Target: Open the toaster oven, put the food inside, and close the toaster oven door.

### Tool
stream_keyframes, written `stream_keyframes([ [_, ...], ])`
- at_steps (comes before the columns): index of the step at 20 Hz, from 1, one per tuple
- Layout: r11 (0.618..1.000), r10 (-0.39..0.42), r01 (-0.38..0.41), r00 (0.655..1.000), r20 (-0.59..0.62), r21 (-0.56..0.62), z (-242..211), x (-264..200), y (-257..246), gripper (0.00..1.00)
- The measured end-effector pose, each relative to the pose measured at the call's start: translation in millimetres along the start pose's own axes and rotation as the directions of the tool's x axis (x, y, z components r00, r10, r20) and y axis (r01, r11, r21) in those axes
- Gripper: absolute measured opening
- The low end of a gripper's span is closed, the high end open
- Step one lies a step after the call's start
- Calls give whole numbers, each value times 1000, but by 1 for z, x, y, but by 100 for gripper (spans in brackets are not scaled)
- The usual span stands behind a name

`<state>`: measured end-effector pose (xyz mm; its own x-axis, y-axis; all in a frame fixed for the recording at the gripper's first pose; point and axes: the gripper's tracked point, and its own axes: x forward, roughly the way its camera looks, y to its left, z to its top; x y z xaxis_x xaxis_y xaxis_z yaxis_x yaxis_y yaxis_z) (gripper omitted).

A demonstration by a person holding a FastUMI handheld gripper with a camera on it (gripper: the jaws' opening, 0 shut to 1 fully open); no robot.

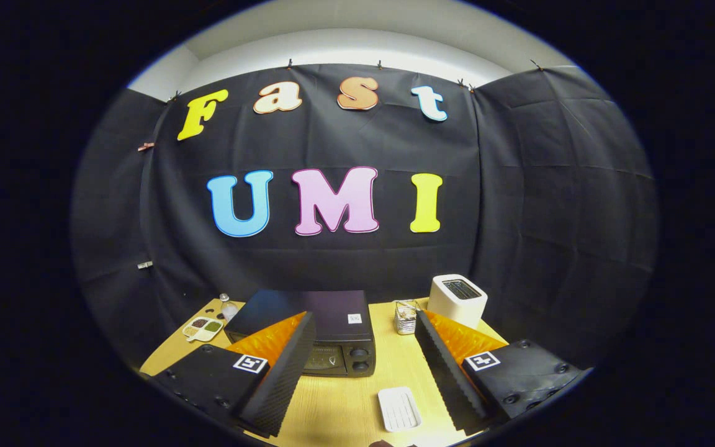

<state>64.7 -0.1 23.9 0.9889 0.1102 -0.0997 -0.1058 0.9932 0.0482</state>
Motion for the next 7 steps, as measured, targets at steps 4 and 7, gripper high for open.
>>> stream_keyframes([
  [4,1000,3,-3,1000,-13,-2,1,8,-1,99],
  [7,1000,11,-11,1000,-14,23,0,13,1,99],
])
